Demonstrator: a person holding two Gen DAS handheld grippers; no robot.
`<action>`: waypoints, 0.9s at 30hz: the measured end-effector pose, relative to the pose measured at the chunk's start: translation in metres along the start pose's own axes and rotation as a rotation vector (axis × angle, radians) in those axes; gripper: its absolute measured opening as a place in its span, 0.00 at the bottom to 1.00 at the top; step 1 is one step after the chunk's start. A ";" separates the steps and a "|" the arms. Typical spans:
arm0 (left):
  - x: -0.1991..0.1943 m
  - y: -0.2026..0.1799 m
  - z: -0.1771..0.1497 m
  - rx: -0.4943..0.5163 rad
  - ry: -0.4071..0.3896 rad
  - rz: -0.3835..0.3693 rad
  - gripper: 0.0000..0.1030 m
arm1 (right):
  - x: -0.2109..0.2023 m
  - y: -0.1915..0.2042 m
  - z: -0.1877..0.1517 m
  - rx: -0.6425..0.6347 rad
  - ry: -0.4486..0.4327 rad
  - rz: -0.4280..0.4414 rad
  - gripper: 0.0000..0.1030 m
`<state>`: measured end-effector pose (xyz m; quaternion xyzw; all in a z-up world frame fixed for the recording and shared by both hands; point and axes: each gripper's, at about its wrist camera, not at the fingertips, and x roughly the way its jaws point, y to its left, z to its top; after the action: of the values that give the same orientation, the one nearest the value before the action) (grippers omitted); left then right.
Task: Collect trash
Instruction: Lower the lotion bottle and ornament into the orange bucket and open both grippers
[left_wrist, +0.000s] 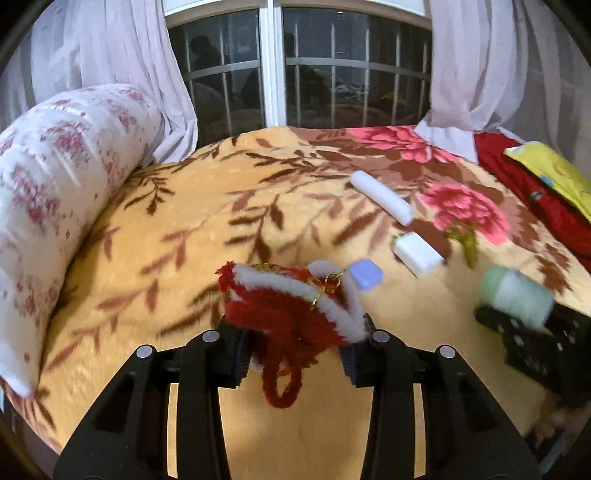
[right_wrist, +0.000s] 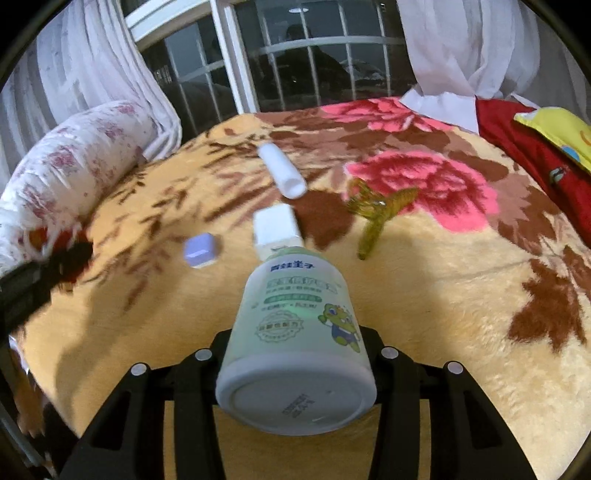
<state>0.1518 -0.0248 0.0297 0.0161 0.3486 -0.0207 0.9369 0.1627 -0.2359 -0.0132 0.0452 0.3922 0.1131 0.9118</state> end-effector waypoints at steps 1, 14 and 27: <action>-0.006 0.001 -0.005 -0.002 0.000 -0.002 0.37 | -0.004 0.004 0.001 -0.008 -0.007 -0.003 0.44; -0.088 0.007 -0.122 0.007 0.084 -0.172 0.37 | -0.113 0.055 -0.084 -0.082 -0.043 0.181 0.44; -0.031 -0.015 -0.232 0.072 0.513 -0.261 0.37 | -0.069 0.059 -0.221 -0.045 0.364 0.153 0.44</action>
<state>-0.0240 -0.0283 -0.1260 0.0088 0.5722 -0.1488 0.8065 -0.0536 -0.1971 -0.1067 0.0334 0.5432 0.1973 0.8154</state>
